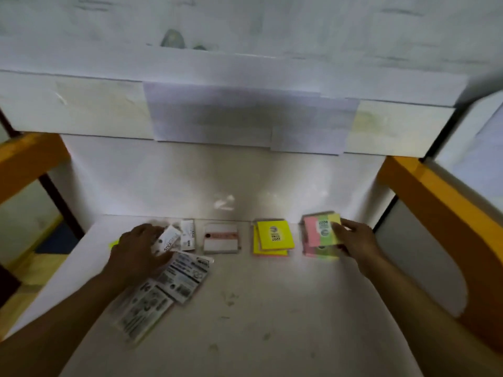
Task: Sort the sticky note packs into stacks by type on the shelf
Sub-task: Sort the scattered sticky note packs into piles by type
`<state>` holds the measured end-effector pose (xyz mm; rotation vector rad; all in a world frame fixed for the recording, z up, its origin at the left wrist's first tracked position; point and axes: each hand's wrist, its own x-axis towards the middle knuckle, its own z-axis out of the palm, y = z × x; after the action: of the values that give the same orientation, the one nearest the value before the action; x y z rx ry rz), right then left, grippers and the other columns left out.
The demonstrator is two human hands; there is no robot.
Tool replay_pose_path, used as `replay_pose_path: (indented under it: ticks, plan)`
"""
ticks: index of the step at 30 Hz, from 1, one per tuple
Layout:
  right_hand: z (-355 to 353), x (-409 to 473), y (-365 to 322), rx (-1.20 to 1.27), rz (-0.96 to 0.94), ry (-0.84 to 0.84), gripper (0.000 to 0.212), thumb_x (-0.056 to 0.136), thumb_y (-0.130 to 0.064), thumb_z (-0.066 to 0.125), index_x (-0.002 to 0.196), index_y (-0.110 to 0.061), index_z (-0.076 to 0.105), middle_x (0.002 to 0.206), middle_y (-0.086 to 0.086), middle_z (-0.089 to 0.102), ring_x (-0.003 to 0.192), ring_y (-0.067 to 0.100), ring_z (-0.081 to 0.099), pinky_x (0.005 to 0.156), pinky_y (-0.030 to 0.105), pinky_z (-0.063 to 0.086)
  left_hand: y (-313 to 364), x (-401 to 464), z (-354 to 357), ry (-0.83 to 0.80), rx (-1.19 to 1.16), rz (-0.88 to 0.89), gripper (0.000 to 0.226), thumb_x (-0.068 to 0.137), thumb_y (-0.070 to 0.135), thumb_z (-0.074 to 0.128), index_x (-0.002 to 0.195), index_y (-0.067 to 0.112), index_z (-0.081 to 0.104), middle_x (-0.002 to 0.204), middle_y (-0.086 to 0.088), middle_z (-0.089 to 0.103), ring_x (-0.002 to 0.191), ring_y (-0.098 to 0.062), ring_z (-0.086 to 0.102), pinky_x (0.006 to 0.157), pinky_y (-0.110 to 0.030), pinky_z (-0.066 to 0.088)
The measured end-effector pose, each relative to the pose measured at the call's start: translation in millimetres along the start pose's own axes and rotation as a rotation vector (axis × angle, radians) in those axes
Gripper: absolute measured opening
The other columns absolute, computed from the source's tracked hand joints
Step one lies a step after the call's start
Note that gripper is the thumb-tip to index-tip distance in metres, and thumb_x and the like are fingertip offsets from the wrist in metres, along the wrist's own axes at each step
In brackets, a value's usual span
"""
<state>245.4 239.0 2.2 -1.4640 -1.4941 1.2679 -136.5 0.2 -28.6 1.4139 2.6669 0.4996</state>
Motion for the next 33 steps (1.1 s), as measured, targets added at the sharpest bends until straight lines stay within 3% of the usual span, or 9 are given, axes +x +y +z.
replay_pose_path:
  ticks: [3,6,8,12,16,19,23,29,33]
  plan:
    - [-3,7,19,-0.061,0.040,-0.029,0.030,0.092,-0.011,0.061,0.121,-0.005,0.062,0.097,0.015,0.066,0.058,0.012,0.063,0.040,0.012,0.044,-2,1,-2,-0.014,-0.010,-0.026,0.083,0.064,0.067,0.068,0.130,0.019,0.056,0.130,-0.009,0.060,0.121,-0.028,0.054,0.097,-0.041,0.042]
    - [0,16,34,-0.157,0.014,0.024,0.053,0.076,-0.041,0.074,0.116,-0.007,0.068,0.101,0.010,0.073,0.081,0.022,0.070,0.071,0.035,0.059,5,-5,-11,-0.005,-0.019,-0.036,0.081,0.068,0.057,0.077,0.133,0.013,0.052,0.128,-0.005,0.064,0.113,-0.022,0.062,0.095,-0.033,0.044]
    - [3,22,44,-0.247,-0.006,0.037,0.062,0.067,-0.055,0.072,0.112,-0.012,0.071,0.100,0.008,0.075,0.092,0.026,0.070,0.087,0.042,0.056,7,-9,-16,0.001,-0.048,-0.065,0.080,0.068,0.056,0.077,0.132,0.014,0.054,0.125,-0.005,0.066,0.110,-0.021,0.063,0.092,-0.031,0.046]
    - [1,12,38,-0.283,-0.016,0.045,0.039,0.082,-0.035,0.072,0.110,-0.007,0.072,0.099,0.015,0.074,0.091,0.026,0.067,0.076,0.031,0.048,16,-16,-21,0.034,-0.286,-0.120,0.070,0.065,0.046,0.084,0.123,0.018,0.058,0.113,-0.002,0.069,0.096,-0.017,0.066,0.081,-0.026,0.051]
    - [1,12,33,-0.274,-0.034,0.115,0.040,0.080,-0.026,0.075,0.111,-0.001,0.068,0.102,0.021,0.070,0.092,0.034,0.066,0.082,0.039,0.052,33,-19,-26,0.059,-0.503,-0.110,0.052,0.074,0.035,0.080,0.120,0.021,0.057,0.106,0.006,0.064,0.089,-0.008,0.061,0.069,-0.017,0.044]
    - [10,-1,8,-0.260,-0.150,0.148,0.025,0.084,-0.025,0.070,0.103,-0.009,0.069,0.095,0.012,0.069,0.086,0.030,0.065,0.080,0.032,0.052,55,-19,-35,0.044,-0.952,-0.225,0.030,0.091,0.032,0.061,0.117,0.015,0.060,0.110,-0.005,0.066,0.092,-0.012,0.063,0.070,-0.021,0.046]
    - [50,-28,-33,-0.139,-0.332,-0.063,0.010,0.085,-0.018,0.069,0.083,-0.028,0.069,0.072,-0.007,0.064,0.062,0.009,0.057,0.058,0.015,0.044,82,-15,-52,-0.085,-1.647,-0.432,0.035,0.094,0.038,0.045,0.110,0.012,0.061,0.110,-0.016,0.061,0.097,-0.030,0.061,0.081,-0.037,0.052]
    - [119,-72,-64,-0.030,-0.406,-0.534,0.032,0.083,-0.025,0.072,0.114,-0.025,0.063,0.098,-0.007,0.068,0.077,0.004,0.064,0.063,0.014,0.045,111,-19,-53,-0.312,-1.498,-0.289,0.032,0.096,0.039,0.045,0.109,0.018,0.064,0.101,-0.010,0.072,0.083,-0.020,0.069,0.070,-0.031,0.055]
    - [131,-85,-64,0.031,-0.398,-0.617,0.022,0.083,-0.025,0.073,0.103,-0.030,0.067,0.099,-0.007,0.073,0.078,0.001,0.065,0.066,0.017,0.050,119,-28,-49,-0.367,-1.388,-0.144,0.027,0.093,0.022,0.057,0.116,0.012,0.064,0.108,-0.015,0.071,0.090,-0.027,0.069,0.070,-0.034,0.057]
